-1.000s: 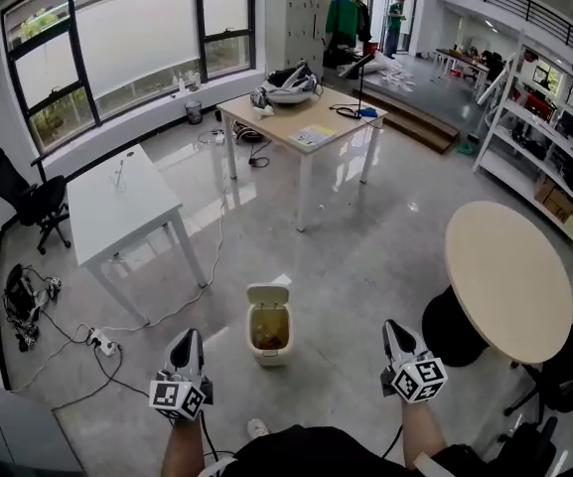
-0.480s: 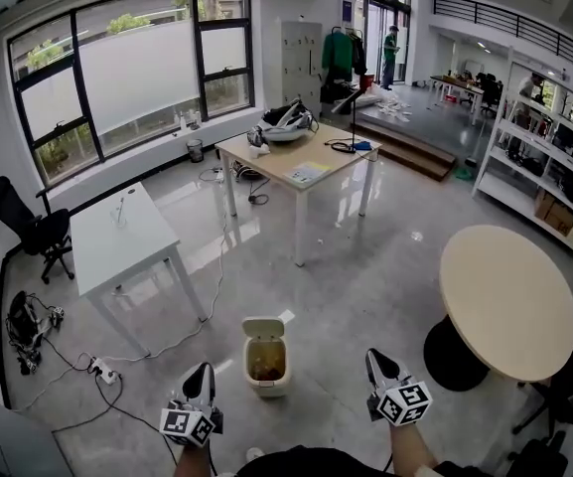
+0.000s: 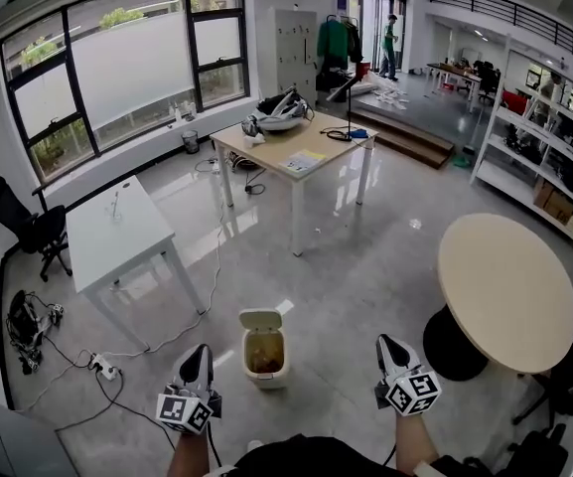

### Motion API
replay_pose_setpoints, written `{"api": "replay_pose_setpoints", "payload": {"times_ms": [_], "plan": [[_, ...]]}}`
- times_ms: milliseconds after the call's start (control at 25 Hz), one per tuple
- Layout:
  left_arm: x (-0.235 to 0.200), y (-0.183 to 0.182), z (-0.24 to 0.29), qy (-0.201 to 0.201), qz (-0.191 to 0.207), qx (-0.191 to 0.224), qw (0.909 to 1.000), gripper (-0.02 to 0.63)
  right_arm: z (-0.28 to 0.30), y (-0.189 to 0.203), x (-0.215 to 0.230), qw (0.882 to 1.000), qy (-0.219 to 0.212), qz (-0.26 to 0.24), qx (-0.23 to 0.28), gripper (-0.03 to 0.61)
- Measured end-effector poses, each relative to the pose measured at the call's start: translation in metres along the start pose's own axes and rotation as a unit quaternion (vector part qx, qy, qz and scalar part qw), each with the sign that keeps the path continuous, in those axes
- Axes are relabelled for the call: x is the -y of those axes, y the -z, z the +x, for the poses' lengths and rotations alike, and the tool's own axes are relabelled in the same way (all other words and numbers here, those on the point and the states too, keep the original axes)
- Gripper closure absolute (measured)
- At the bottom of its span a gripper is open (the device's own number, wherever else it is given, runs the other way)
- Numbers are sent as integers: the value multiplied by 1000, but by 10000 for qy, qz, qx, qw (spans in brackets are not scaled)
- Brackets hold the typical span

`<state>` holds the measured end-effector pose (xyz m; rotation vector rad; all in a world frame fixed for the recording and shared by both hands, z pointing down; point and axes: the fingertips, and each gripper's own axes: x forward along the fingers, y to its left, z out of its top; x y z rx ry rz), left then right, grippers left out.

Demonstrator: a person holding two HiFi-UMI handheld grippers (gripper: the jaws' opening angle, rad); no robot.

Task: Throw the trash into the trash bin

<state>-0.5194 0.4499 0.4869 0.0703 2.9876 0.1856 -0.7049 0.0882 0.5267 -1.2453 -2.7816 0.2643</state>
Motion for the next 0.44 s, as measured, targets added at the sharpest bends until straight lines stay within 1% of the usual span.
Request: {"api": "replay_pose_setpoints", "payload": {"times_ms": [80, 120, 240, 440], "plan": [[-1, -1, 0, -112, -221, 13, 9997, 611, -1, 2, 4, 10000, 58, 78, -19, 574], [-2, 1, 1, -112, -245, 4, 9996, 611, -2, 4, 5, 9999, 78, 110, -39, 573], [-1, 11, 2, 0, -80, -93, 9999, 611, -2, 11, 4, 9998, 85, 137, -92, 574], [-2, 5, -2, -87, -100, -219, 9997, 611, 2, 11, -5, 9999, 16, 107, -120, 574]]}}
